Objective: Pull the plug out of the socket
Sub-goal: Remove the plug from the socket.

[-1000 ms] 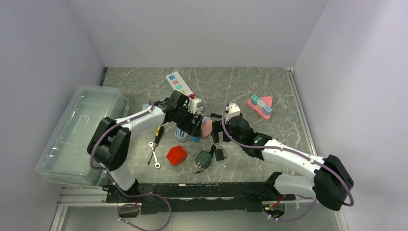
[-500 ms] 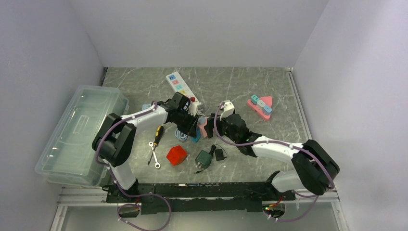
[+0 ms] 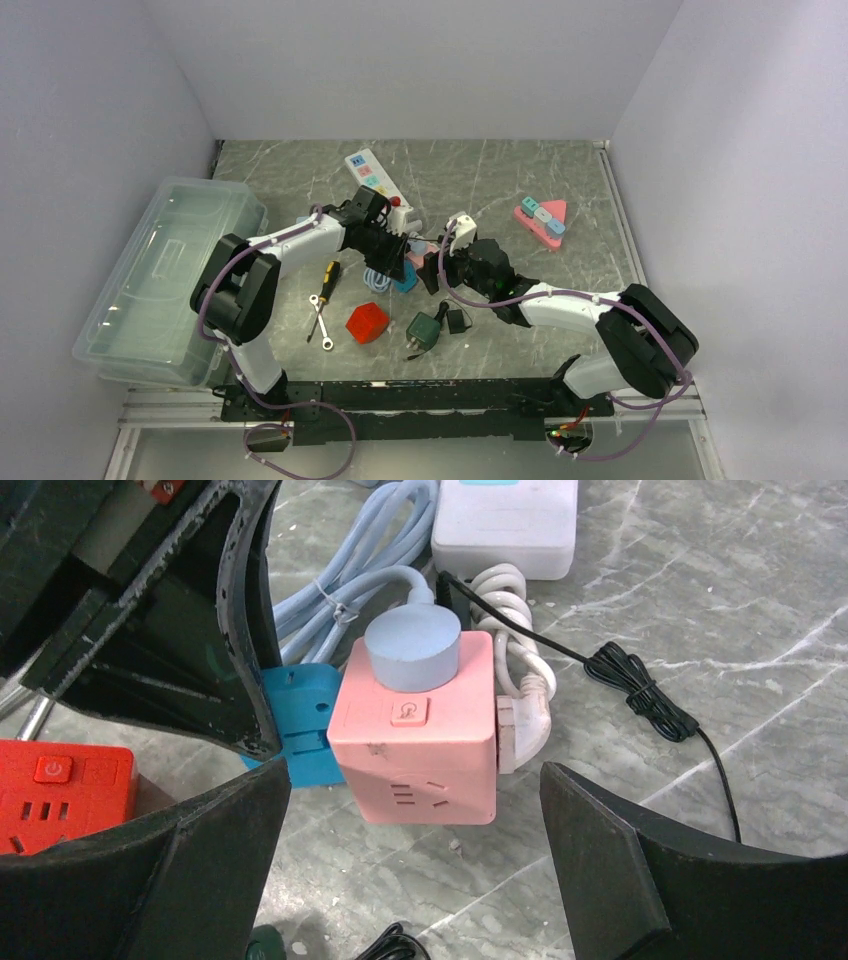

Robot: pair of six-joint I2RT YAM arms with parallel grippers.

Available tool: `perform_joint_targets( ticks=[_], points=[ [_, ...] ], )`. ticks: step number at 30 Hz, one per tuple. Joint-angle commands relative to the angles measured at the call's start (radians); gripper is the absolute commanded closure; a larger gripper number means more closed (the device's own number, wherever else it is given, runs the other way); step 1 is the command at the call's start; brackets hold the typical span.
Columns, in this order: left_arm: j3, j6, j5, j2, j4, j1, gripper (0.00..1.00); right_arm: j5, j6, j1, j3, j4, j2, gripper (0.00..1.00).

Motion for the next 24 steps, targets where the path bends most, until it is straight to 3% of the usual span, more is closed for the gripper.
perform_joint_targets(
  ticks=[1,8,24],
  points=[
    [0.059,0.042,0.048,-0.013,-0.016,0.021,1.0,-0.029,-0.052,0.006,0.045,-0.006,0.022,0.01],
    [0.073,0.119,0.078,-0.008,-0.053,0.022,1.0,-0.016,-0.064,0.004,0.076,0.007,0.078,0.02],
    [0.084,0.141,0.144,0.02,-0.049,0.023,1.0,-0.056,-0.02,0.004,0.149,-0.012,0.192,0.13]
  ],
)
